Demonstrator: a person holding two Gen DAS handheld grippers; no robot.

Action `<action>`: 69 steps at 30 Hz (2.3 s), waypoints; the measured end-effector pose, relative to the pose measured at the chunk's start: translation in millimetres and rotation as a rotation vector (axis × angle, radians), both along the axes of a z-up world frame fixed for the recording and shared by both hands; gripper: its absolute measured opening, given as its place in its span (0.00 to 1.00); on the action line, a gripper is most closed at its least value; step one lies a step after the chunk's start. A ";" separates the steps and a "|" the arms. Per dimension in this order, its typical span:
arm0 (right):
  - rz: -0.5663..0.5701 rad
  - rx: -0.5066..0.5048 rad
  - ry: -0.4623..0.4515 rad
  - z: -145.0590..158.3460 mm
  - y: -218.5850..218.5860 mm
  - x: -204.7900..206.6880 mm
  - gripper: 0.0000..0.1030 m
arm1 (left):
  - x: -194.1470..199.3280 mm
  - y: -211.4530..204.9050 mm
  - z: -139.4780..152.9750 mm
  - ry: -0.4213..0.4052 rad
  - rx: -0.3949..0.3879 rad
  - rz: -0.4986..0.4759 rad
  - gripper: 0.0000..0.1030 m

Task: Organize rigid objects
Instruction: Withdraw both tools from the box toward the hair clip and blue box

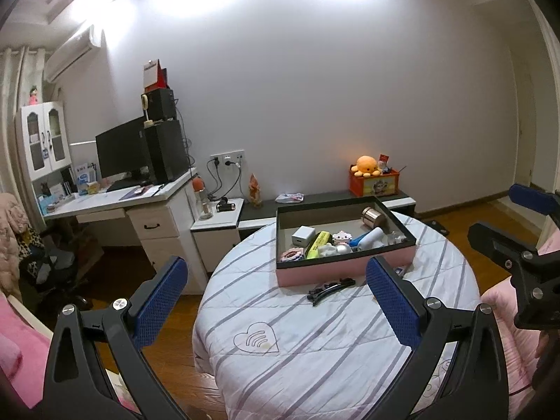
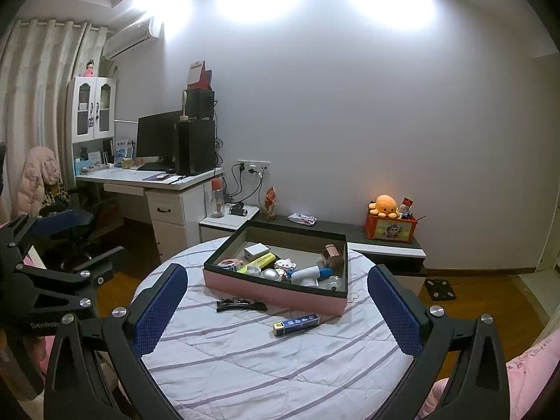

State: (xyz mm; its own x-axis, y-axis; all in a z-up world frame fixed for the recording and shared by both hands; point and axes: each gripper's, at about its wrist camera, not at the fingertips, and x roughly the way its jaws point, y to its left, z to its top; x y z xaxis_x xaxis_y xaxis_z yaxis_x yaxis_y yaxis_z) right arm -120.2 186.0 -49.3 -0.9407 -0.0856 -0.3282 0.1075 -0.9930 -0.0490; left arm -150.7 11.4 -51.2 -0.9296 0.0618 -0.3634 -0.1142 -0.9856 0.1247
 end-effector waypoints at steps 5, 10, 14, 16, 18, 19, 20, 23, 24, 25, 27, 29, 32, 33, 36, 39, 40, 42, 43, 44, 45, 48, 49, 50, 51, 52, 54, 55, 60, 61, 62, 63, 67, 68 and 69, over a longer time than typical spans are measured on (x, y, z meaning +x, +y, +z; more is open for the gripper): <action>0.003 0.010 -0.007 -2.1 -5.9 0.5 1.00 | 2.5 -7.1 -1.5 0.000 0.006 0.008 1.00; 0.014 0.020 -0.011 -3.1 -12.1 1.9 1.00 | 2.3 -10.5 -3.2 -0.004 0.009 0.006 1.00; 0.021 0.021 -0.018 -5.6 -13.0 -1.1 1.00 | -0.5 -10.3 -5.7 -0.012 0.008 0.010 1.00; 0.020 0.019 -0.024 -7.3 -13.0 -2.3 1.00 | -2.9 -10.4 -7.7 -0.018 0.003 0.016 1.00; 0.018 0.015 -0.031 -8.8 -12.4 -3.9 1.00 | -5.7 -9.6 -10.2 -0.024 0.001 0.012 1.00; 0.018 0.014 -0.033 -9.8 -11.6 -4.7 1.00 | -6.3 -9.9 -10.8 -0.027 0.000 0.011 1.00; 0.018 0.013 -0.038 -11.0 -11.2 -5.9 1.00 | -8.1 -8.8 -12.7 -0.033 -0.003 0.009 1.00; 0.017 0.011 -0.052 -15.6 -10.6 -10.5 1.00 | -13.6 -5.4 -18.4 -0.049 -0.017 0.000 1.00; 0.017 0.009 -0.060 -18.0 -9.9 -12.8 1.00 | -16.2 -4.1 -20.5 -0.056 -0.021 -0.001 1.00; 0.018 0.007 -0.066 -19.8 -8.9 -14.8 1.00 | -19.0 -2.9 -23.3 -0.064 -0.025 -0.005 1.00; 0.017 0.004 -0.085 -25.9 -7.8 -19.8 1.00 | -27.7 -0.7 -31.6 -0.093 -0.032 -0.010 1.00; 0.012 0.001 -0.105 -32.4 -5.5 -26.5 1.00 | -35.5 -0.5 -38.2 -0.116 -0.032 -0.014 1.00; 0.001 -0.011 -0.154 -48.0 -1.8 -40.9 1.00 | -52.3 1.4 -54.5 -0.174 -0.021 -0.035 1.00; -0.005 -0.014 -0.177 -54.9 -0.1 -47.3 1.00 | -60.9 3.1 -62.6 -0.202 -0.024 -0.035 1.00; -0.020 -0.023 -0.252 -77.9 5.1 -67.2 1.00 | -80.1 5.9 -82.7 -0.263 -0.034 -0.038 1.00; -0.030 -0.034 -0.333 -103.4 9.2 -89.6 1.00 | -101.3 8.6 -105.3 -0.333 -0.033 -0.037 1.00; -0.034 -0.039 -0.357 -111.8 10.2 -96.4 1.00 | -108.1 9.8 -112.4 -0.355 -0.033 -0.040 1.00; -0.044 -0.048 -0.415 -130.0 12.7 -112.2 1.00 | -121.6 12.6 -126.6 -0.397 -0.040 -0.039 1.00; -0.049 -0.051 -0.435 -137.3 13.7 -118.5 1.00 | -127.6 13.8 -132.8 -0.412 -0.042 -0.044 1.00; -0.051 -0.055 -0.455 -144.7 14.6 -125.0 1.00 | -136.4 15.8 -140.9 -0.443 -0.043 -0.045 1.00; -0.056 -0.060 -0.481 -151.8 15.8 -132.0 1.00 | -141.8 16.8 -145.9 -0.460 -0.044 -0.041 1.00; -0.078 -0.087 -0.522 -168.6 22.7 -150.7 1.00 | -158.5 20.4 -158.5 -0.497 -0.044 -0.050 1.00; -0.084 -0.099 -0.528 -172.0 25.0 -156.4 1.00 | -164.5 21.8 -162.5 -0.507 -0.046 -0.052 1.00; -0.087 -0.107 -0.531 -173.9 26.4 -160.3 1.00 | -169.4 23.0 -165.9 -0.517 -0.052 -0.048 1.00; -0.095 -0.112 -0.539 -176.7 28.0 -166.1 1.00 | -174.4 24.1 -169.1 -0.528 -0.056 -0.041 1.00; -0.107 -0.114 -0.550 -179.7 29.2 -172.0 1.00 | -179.2 25.3 -171.9 -0.538 -0.054 -0.044 1.00; -0.128 -0.110 -0.570 -184.3 30.4 -181.6 1.00 | -186.9 26.7 -174.9 -0.555 -0.053 -0.048 1.00; -0.131 -0.111 -0.576 -185.3 30.9 -186.2 1.00 | -190.7 28.5 -175.9 -0.560 -0.052 -0.052 1.00; -0.135 -0.089 -0.584 -188.3 33.5 -198.3 1.00 | -208.6 41.9 -180.6 -0.588 -0.066 -0.071 1.00; -0.141 -0.084 -0.588 -189.6 35.0 -198.4 1.00 | -210.8 45.5 -181.8 -0.591 -0.070 -0.076 1.00; -0.148 -0.084 -0.595 -191.0 38.4 -199.0 1.00 | -212.2 48.8 -183.1 -0.596 -0.072 -0.085 1.00; -0.153 -0.080 -0.599 -191.4 42.1 -199.3 1.00 | -213.8 52.0 -184.1 -0.602 -0.071 -0.096 1.00; -0.169 -0.062 -0.602 -190.2 53.1 -196.9 0.99 | -219.1 60.4 -187.5 -0.627 -0.066 -0.125 1.00; -0.167 -0.068 -0.601 -189.8 56.6 -194.9 0.98 | -220.1 63.0 -187.9 -0.630 -0.072 -0.122 1.00; -0.153 -0.084 -0.601 -189.2 60.7 -192.6 0.97 | -221.0 64.4 -188.6 -0.632 -0.073 -0.123 1.00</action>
State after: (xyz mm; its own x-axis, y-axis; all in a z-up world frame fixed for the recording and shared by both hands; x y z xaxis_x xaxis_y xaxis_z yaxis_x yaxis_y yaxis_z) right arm -312.8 246.7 -238.5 -0.5975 -0.0129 -0.8018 -0.0520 -0.9971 0.0547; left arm -371.7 75.8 -239.7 -0.5225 0.1080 -0.8458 -0.2989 -0.9522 0.0631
